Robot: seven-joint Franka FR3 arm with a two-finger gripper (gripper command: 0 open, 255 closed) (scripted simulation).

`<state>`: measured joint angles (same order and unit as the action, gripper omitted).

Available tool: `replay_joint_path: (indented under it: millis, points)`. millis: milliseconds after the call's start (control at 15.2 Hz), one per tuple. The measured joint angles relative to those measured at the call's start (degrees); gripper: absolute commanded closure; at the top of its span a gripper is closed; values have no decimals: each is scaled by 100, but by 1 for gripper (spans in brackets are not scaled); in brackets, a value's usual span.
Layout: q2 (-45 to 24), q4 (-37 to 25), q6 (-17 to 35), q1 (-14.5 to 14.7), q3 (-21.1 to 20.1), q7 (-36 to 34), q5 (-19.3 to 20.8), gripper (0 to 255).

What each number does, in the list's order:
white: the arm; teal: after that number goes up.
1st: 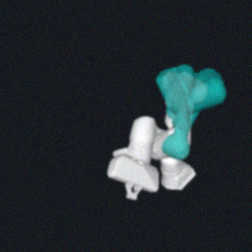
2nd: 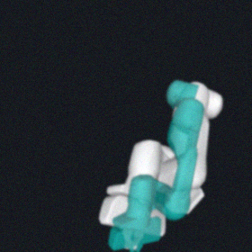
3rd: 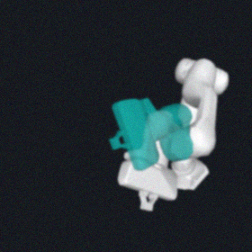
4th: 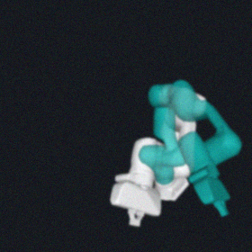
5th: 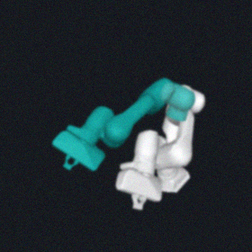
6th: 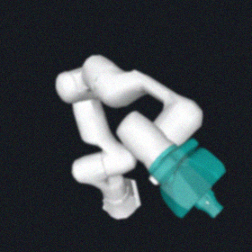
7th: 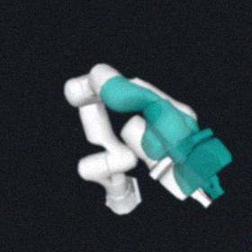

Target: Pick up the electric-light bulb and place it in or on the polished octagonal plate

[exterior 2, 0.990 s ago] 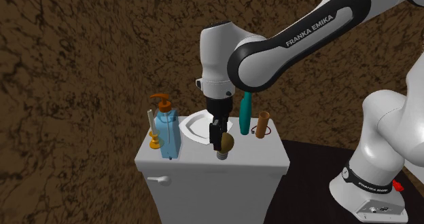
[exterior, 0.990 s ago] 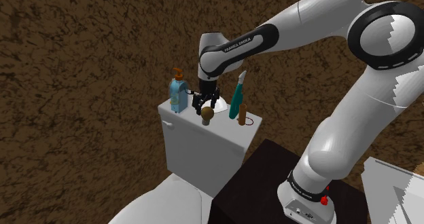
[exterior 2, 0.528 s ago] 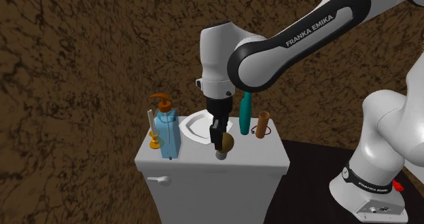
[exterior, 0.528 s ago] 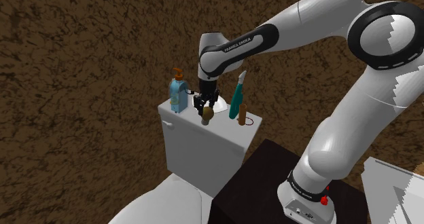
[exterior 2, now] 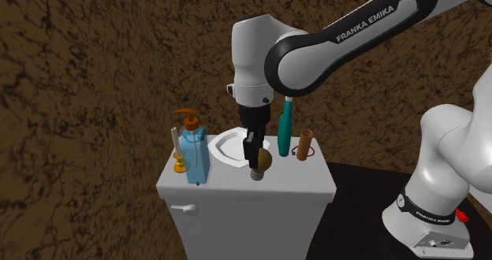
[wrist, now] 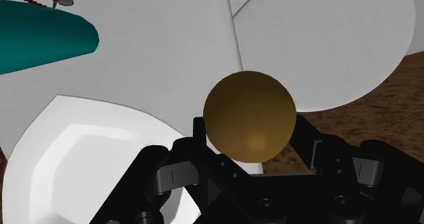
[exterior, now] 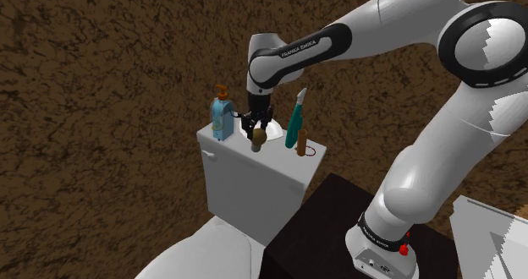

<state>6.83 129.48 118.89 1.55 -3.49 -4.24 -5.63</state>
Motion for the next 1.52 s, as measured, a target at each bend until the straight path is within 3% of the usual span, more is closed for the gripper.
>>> replay_joint_path:
  millis: [792,1518]
  points:
    - [322,-610,-929,-9,16,-63,24,255]
    - [-869,-2405,-1615,-536,617,956,171,255]
